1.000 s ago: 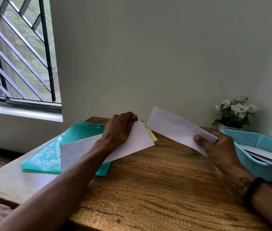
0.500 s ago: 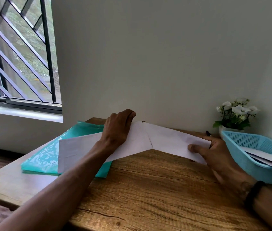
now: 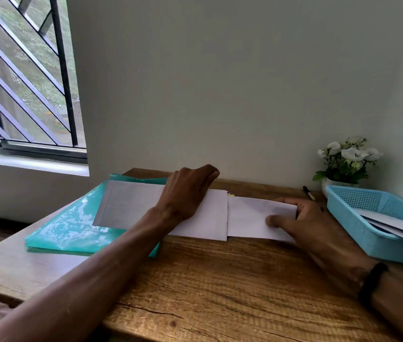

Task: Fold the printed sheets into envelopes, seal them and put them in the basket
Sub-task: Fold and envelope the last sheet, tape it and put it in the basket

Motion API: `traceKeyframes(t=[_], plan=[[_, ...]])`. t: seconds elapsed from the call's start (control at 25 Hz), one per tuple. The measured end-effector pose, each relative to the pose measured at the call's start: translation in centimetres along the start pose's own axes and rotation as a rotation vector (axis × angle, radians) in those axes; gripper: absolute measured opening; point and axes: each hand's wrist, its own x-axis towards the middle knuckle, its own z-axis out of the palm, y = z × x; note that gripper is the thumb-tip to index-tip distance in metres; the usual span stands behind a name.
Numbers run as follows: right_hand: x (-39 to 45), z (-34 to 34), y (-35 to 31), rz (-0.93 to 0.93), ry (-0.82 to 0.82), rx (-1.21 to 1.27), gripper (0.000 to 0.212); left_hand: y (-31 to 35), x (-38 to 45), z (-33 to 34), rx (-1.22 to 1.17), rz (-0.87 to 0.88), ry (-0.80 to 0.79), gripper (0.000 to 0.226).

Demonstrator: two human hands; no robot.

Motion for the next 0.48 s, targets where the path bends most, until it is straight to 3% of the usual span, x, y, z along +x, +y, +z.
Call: traceKeyframes(t=[0.12, 0.24, 0.36, 0.48], plan=[[-0.3, 0.9, 0.0, -0.063, -0.084, 0.051, 0.049, 0.3, -0.1, 0.3, 0.004, 0.002, 0.001, 0.037], [-0.4, 1.8, -0.2, -0.070, -0.131, 0.131, 0.053, 0.3, -0.1, 0.4, -0.006, -0.007, 0.003, 0.038], [-0.1, 1.5, -0.1, -0.015, -0.025, 0.257, 0.050, -0.2, 0.0, 0.0, 0.004, -0.029, 0.046, 0.034], [0.0, 0.6, 0.1, 0.008, 0.071, 0.299, 0.033, -0.6, 0.0, -0.3, 0.014, -0.049, 0.068, 0.032]])
